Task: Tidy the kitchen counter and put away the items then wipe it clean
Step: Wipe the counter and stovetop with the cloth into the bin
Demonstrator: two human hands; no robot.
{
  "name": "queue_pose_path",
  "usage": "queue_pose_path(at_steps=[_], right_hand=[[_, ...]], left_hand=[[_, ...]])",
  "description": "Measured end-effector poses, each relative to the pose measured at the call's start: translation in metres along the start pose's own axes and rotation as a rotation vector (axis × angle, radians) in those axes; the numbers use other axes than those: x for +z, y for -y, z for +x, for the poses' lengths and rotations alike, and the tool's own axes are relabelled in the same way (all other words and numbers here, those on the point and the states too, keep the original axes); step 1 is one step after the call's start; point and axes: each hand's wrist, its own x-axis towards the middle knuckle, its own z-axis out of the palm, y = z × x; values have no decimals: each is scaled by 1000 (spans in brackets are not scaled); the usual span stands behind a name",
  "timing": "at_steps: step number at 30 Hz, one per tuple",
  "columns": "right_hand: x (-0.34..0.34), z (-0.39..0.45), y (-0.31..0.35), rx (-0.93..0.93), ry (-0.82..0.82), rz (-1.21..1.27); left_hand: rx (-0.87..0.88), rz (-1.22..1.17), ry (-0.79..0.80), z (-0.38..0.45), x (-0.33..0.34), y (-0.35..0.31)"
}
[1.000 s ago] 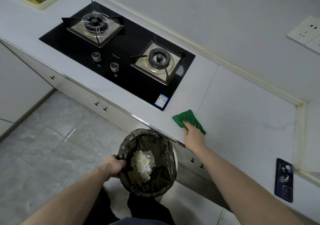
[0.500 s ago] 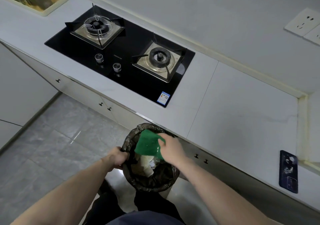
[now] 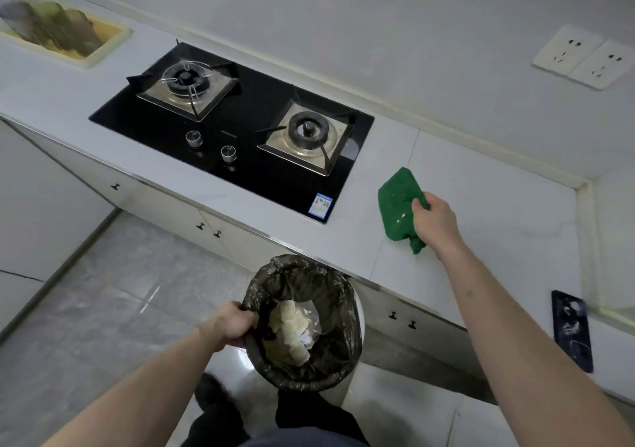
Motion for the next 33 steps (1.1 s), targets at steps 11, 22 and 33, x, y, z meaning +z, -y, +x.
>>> queue_pose_path(at_steps=[11, 22, 33], right_hand=[[53, -23, -88, 58, 201, -380], [142, -126, -21, -189, 494, -320], [181, -150, 42, -296, 544, -158]], left_hand=[[3, 5, -13, 0, 0, 1], [3, -30, 5, 5, -9, 10], [-24, -164, -120, -4, -66, 69]])
